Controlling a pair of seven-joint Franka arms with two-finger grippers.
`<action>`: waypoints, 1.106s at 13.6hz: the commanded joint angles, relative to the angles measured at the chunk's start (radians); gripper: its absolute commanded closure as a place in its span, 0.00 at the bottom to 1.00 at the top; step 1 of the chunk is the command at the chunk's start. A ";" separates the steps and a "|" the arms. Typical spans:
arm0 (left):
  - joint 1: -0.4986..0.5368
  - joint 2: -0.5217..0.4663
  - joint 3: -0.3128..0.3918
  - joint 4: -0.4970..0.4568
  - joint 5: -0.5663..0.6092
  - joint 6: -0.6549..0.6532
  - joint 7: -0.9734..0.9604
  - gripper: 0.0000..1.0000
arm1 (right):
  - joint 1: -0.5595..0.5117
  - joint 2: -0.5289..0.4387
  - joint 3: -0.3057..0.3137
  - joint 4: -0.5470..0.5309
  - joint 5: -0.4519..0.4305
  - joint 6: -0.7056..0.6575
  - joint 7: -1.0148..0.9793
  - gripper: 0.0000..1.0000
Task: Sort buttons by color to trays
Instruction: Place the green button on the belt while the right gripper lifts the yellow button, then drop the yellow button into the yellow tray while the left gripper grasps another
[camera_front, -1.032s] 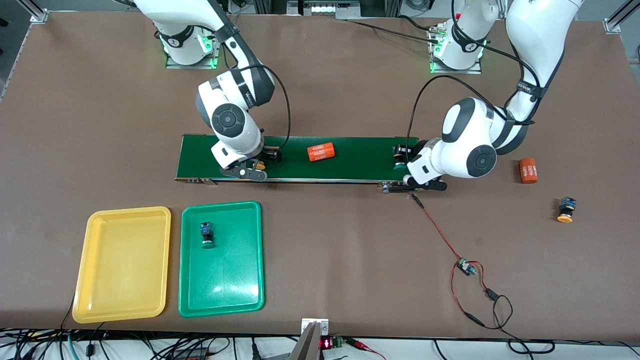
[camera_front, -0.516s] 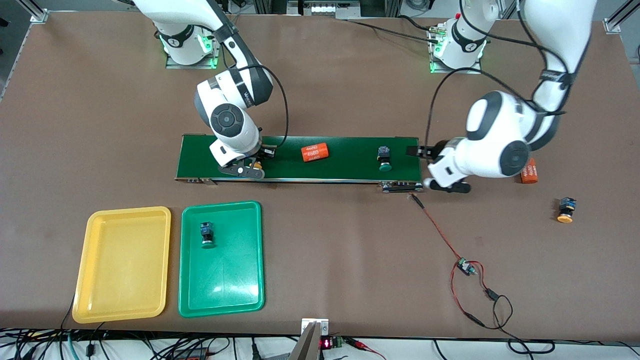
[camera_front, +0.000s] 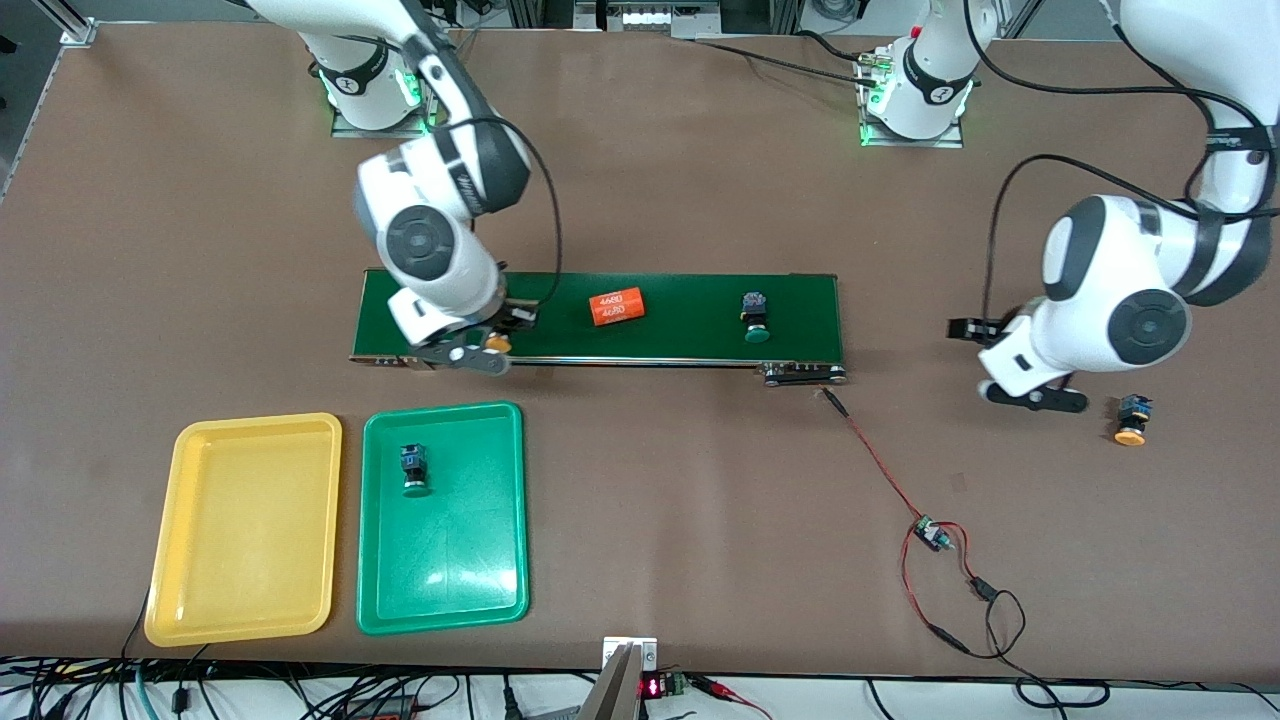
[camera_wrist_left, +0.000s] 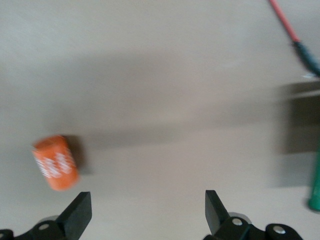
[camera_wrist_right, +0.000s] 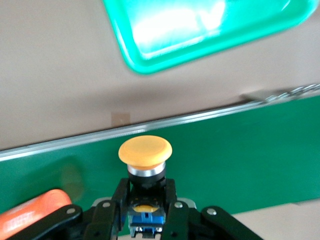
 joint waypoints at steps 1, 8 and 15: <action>0.002 0.046 0.091 0.013 0.036 0.124 0.193 0.00 | -0.161 0.084 0.005 0.224 0.008 -0.134 -0.180 1.00; 0.219 0.193 0.116 0.117 0.037 0.313 0.585 0.00 | -0.387 0.288 -0.009 0.301 -0.170 0.057 -0.567 1.00; 0.292 0.316 0.139 0.122 0.036 0.583 0.754 0.00 | -0.485 0.386 -0.002 0.298 -0.147 0.223 -0.796 1.00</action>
